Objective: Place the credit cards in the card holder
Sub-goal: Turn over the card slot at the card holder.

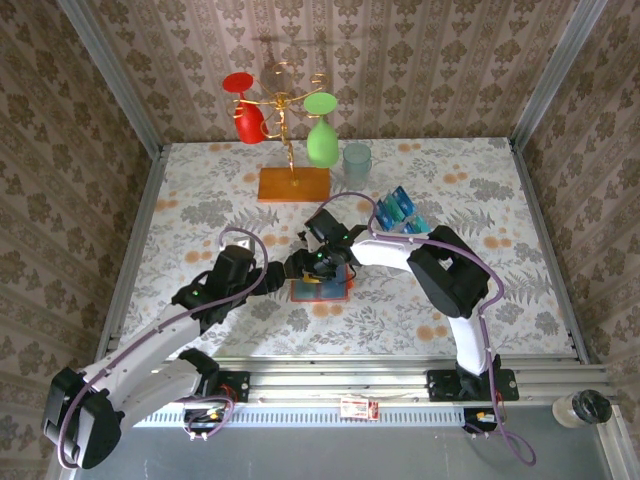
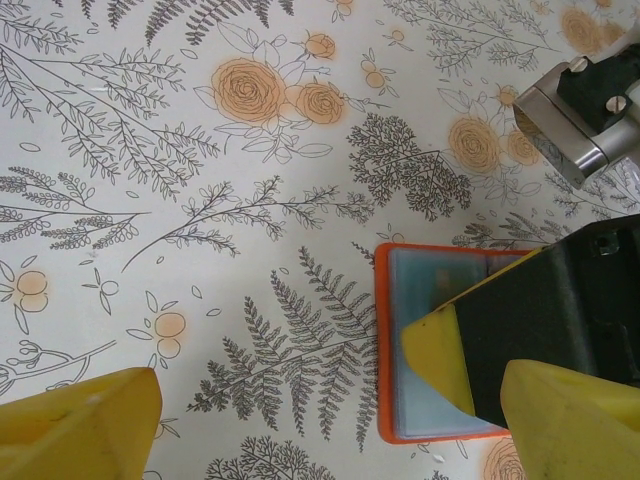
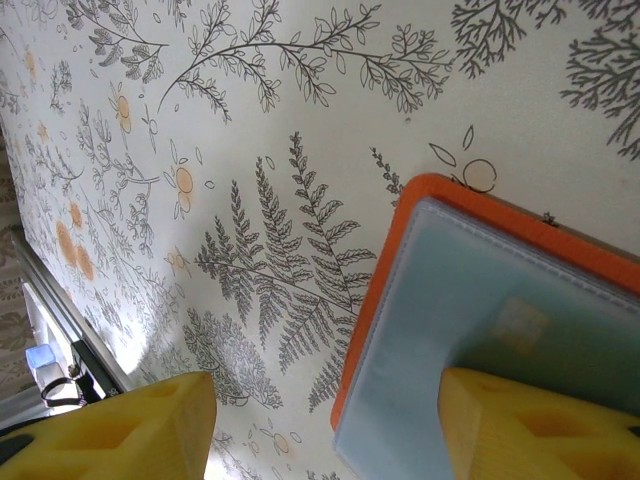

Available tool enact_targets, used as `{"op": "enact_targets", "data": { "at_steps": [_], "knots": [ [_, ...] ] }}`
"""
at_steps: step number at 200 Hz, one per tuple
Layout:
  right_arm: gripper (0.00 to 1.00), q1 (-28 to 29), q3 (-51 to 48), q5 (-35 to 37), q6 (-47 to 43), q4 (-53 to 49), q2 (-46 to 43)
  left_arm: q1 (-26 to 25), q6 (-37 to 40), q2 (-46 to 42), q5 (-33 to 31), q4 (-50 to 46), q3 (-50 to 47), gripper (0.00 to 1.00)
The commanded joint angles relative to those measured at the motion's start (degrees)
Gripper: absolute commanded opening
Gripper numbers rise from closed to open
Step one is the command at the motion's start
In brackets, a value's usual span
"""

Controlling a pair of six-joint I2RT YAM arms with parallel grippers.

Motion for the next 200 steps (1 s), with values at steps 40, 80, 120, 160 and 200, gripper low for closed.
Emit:
{"op": "enact_targets", "data": {
  "at_steps": [40,80,120,160,200],
  "knots": [
    [0.61,-1.7,2.2,-0.2,0.3,-2.1,-4.3,0.4,-0.1,1.1,0.7,0.9,-0.8,0.9],
    [0.61,-4.6,0.7,-0.3,-0.1,-2.4,-8.3,0.1,0.2,4.1,2.2,2.9,0.1,0.9],
    [0.59,-10.6,-0.4,4.5,-5.7,-12.1,-16.1,-1.3,0.5,8.6,2.8,5.3,1.7,0.93],
    [0.57,-17.6,1.7,18.9,-17.4,-30.7,-21.8,-3.4,0.8,13.9,2.6,7.5,3.1,0.95],
    [0.5,-21.4,3.8,35.0,-24.9,-40.8,-22.6,-4.2,1.1,16.9,1.7,8.2,3.8,1.0]
  ]
}}
